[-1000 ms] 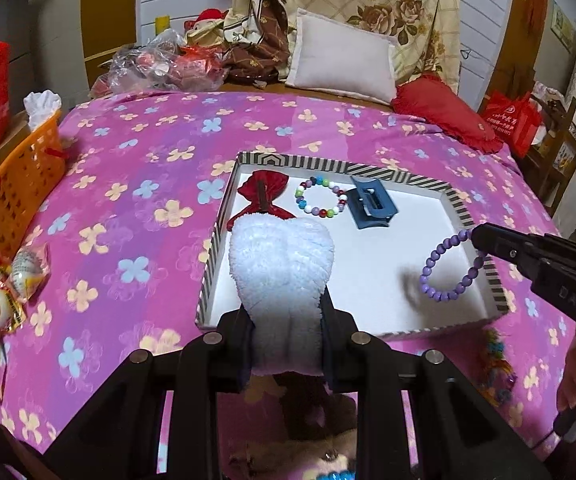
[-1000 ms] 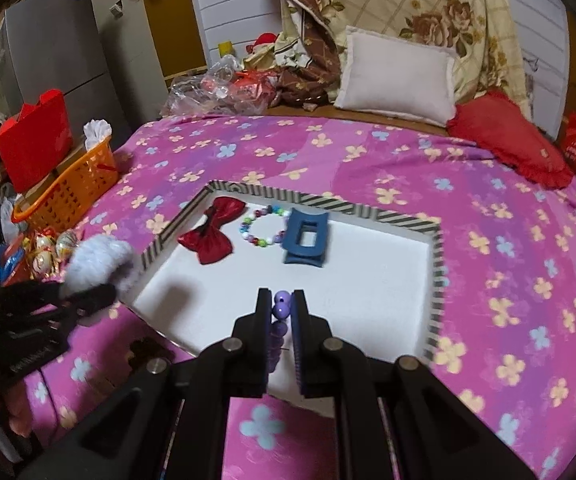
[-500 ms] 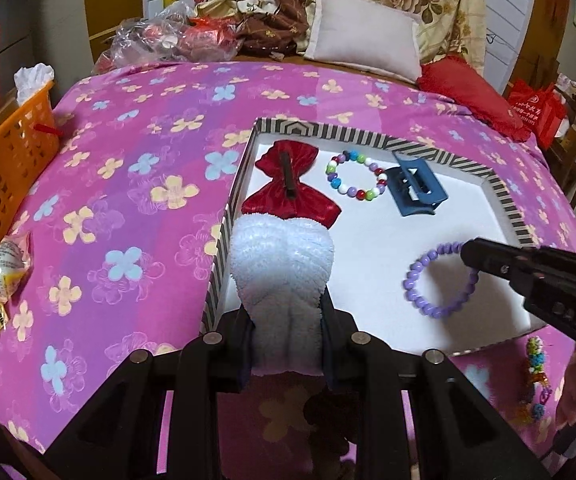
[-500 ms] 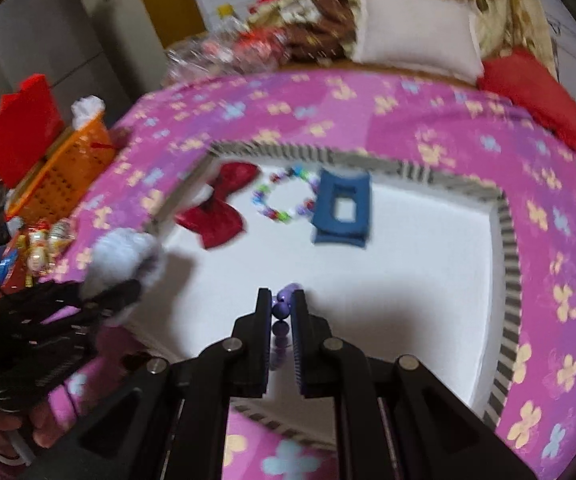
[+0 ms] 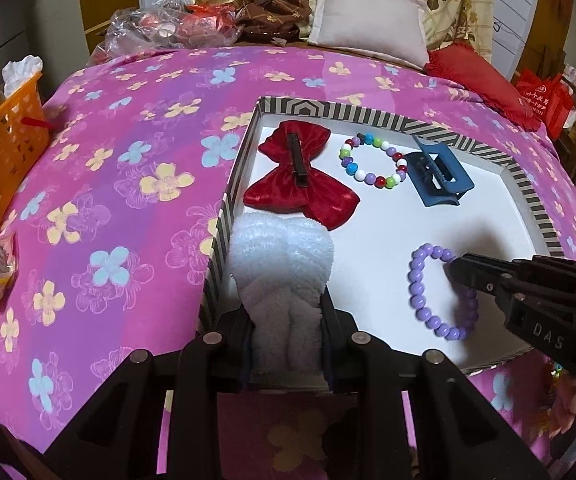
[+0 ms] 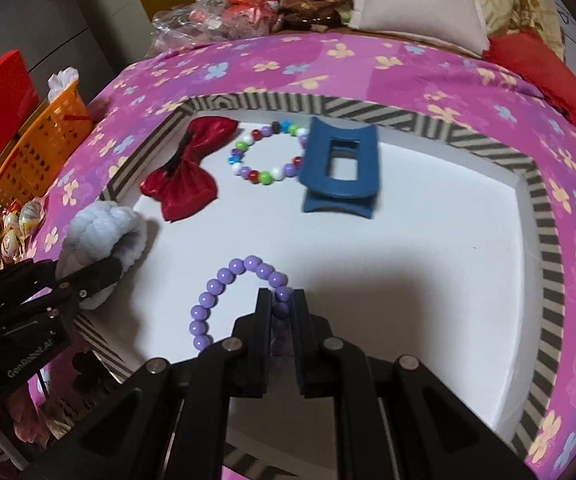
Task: Organize jewelry
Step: 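Lower the scrunchie into the tray with the left gripper while the right gripper releases the purple bracelet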
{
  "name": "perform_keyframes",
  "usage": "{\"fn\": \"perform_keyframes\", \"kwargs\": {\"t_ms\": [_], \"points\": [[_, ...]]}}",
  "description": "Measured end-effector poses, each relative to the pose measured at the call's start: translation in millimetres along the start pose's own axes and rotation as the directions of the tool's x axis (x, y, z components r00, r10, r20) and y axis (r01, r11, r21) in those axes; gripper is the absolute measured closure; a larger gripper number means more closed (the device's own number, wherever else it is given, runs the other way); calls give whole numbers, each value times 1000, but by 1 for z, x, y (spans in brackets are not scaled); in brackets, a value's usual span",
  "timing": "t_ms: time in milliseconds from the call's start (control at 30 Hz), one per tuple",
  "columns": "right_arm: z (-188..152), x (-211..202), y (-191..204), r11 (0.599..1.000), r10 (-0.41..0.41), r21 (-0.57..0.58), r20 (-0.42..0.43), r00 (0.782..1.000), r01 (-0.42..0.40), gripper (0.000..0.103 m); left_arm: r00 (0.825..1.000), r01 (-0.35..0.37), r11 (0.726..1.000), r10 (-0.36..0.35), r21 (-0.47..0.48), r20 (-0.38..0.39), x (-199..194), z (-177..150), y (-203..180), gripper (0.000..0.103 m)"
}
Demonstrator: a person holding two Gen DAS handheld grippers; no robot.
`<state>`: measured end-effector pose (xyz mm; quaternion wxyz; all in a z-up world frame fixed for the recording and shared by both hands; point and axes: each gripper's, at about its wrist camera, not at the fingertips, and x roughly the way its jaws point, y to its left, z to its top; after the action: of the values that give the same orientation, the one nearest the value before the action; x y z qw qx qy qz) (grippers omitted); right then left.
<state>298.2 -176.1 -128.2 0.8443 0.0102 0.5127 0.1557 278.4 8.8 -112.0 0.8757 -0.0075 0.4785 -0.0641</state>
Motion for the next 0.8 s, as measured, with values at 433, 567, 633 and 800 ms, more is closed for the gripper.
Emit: {"fn": "perform_keyframes", "kwargs": {"t_ms": [433, 567, 633, 800], "points": [[-8, -24, 6, 1000, 2, 3, 46, 999, -2, 59, 999, -10, 1000, 9, 21, 38, -12, -1, -5, 71], [-12, -37, 7, 1000, -15, -8, 74, 997, 15, 56, 997, -19, 999, 16, 34, 78, -29, 0, -7, 60], [-16, -44, 7, 1000, -13, -2, 85, 996, 13, 55, 996, -26, 999, 23, 36, 91, -37, 0, -8, 60], [-32, -61, 7, 1000, -18, 4, 96, 995, 18, 51, 993, -21, 1000, 18, 22, 118, -53, -3, -4, 60]]}}
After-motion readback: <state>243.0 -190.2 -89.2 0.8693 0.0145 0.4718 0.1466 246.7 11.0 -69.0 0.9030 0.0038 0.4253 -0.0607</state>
